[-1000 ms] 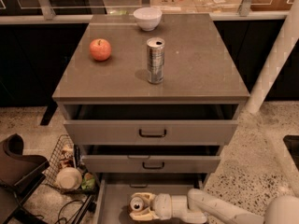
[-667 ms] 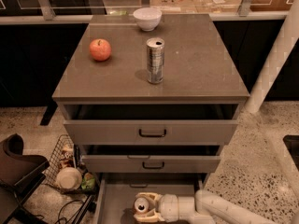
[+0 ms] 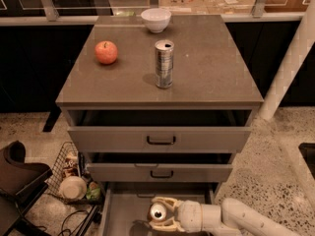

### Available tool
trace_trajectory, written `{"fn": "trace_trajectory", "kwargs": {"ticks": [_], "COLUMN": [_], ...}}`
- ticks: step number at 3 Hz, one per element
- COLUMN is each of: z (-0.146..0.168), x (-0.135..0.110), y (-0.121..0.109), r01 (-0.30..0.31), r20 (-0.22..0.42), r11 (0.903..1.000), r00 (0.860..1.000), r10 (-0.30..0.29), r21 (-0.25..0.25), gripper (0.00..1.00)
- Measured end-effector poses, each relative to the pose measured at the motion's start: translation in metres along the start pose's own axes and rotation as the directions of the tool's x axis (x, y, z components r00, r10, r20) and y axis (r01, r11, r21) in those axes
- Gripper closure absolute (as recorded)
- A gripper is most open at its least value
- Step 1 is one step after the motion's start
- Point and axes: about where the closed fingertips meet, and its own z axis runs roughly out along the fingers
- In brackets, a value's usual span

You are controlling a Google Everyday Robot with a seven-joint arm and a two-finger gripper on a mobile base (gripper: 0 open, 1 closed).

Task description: Pick orange can from bottom drawer and place on counter

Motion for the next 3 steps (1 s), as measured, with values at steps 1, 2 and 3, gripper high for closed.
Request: {"fn": "trace_trajectory", "kwargs": {"ticks": [1,2,3], "z": [-0.011,-0.022,-0.022], "x": [-0.044,-0.091,-0.091], "y": [-0.002,-0.008,-0.008], "r01": [0.014,0.024,0.024], "r20": [-0.032,-0.094,-0.094], "r11": [0.9988,0.9950,0.9950], "r00": [0.999,0.995,0.995], "r10": [-0.012,-0.015,-0.015], "r21": [0.047,0.097,0.097], "gripper": [1.00,1.00,1.00]}}
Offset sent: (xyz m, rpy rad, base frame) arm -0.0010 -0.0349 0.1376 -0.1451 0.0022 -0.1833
